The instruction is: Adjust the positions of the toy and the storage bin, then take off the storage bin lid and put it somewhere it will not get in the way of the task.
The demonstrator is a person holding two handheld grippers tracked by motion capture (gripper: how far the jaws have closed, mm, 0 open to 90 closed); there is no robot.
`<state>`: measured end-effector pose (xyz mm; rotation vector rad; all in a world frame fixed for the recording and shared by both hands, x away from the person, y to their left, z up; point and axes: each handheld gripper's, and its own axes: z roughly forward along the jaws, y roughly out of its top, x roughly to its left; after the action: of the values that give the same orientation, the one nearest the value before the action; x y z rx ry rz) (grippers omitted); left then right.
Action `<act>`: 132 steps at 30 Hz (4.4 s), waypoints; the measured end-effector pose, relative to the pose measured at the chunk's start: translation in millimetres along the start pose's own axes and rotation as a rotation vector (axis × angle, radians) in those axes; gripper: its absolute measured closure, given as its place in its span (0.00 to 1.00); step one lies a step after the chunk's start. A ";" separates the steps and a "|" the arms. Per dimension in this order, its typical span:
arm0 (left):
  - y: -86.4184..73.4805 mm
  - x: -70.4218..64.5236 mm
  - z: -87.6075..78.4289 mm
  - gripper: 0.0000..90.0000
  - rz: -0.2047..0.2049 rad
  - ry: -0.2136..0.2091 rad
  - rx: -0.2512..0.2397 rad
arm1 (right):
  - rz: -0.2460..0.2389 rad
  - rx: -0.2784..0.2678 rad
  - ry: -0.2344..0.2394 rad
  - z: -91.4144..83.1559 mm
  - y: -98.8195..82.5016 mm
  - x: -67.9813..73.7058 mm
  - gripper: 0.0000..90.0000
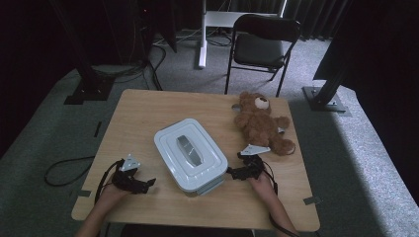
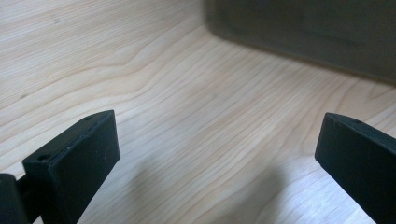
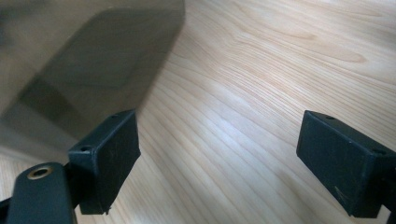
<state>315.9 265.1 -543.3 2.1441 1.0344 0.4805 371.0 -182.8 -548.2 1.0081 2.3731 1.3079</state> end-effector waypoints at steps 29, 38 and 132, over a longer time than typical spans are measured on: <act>-37.9 39.4 -20.8 0.00 -0.087 0.109 0.035 | 0.124 -0.062 0.013 -80.6 10.1 0.3 0.12; -40.2 43.4 -19.2 0.00 -0.090 0.105 0.035 | 0.092 -0.151 0.025 -92.3 51.8 15.8 0.12; -40.0 43.3 -19.0 0.01 -0.095 0.109 0.036 | 0.125 -0.096 0.061 -0.4 206.7 29.8 0.76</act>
<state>310.0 325.1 -558.0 2.1083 1.2078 0.5426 442.3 -89.0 -375.8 1.1189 2.2990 1.5020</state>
